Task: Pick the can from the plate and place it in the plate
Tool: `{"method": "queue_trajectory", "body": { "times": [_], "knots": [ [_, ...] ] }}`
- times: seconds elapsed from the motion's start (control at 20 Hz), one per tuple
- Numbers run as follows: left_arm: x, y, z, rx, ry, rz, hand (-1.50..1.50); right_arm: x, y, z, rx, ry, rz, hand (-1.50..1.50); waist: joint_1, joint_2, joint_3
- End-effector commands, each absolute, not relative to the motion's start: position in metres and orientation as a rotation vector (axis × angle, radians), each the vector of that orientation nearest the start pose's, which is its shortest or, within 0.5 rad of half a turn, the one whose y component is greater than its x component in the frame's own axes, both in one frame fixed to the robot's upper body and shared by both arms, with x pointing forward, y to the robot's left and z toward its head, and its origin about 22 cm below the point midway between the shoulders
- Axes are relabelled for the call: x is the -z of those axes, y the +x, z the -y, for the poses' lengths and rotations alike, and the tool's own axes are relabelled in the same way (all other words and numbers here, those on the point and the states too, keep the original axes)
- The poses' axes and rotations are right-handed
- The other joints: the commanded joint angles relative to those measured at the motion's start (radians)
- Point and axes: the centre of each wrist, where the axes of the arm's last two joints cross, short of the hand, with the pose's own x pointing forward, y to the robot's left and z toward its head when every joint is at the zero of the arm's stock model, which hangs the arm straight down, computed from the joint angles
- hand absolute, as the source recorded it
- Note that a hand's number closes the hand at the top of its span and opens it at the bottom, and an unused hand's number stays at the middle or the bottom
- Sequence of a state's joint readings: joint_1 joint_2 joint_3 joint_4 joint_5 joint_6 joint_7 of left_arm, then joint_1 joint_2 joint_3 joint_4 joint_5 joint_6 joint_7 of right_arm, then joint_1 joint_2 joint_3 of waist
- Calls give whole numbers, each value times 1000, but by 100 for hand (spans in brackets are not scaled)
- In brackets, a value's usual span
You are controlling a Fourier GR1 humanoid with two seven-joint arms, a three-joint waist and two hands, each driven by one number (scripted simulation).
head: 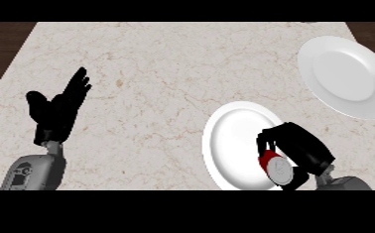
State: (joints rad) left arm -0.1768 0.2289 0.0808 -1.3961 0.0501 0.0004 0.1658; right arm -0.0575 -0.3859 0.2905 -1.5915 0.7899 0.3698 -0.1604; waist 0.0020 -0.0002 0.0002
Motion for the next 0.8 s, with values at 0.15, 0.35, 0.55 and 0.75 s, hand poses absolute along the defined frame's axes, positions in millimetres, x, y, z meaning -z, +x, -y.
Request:
{"method": "queue_trajectory", "body": {
  "times": [0.15,0.35,0.55,0.75],
  "knots": [
    [-19,291,-291,64,177,1407,0,-44,254,268,-1350,-543,1684,150,-11,0,0],
    [-27,286,-303,74,198,1408,0,-97,262,275,-1039,-742,1912,150,-18,-6,0],
    [-16,280,-287,75,180,1401,0,-117,264,318,-872,-920,1900,150,-11,-2,0],
    [-12,270,-303,80,167,1397,0,-109,268,338,-717,-862,1847,150,0,0,0]
  ]
}}
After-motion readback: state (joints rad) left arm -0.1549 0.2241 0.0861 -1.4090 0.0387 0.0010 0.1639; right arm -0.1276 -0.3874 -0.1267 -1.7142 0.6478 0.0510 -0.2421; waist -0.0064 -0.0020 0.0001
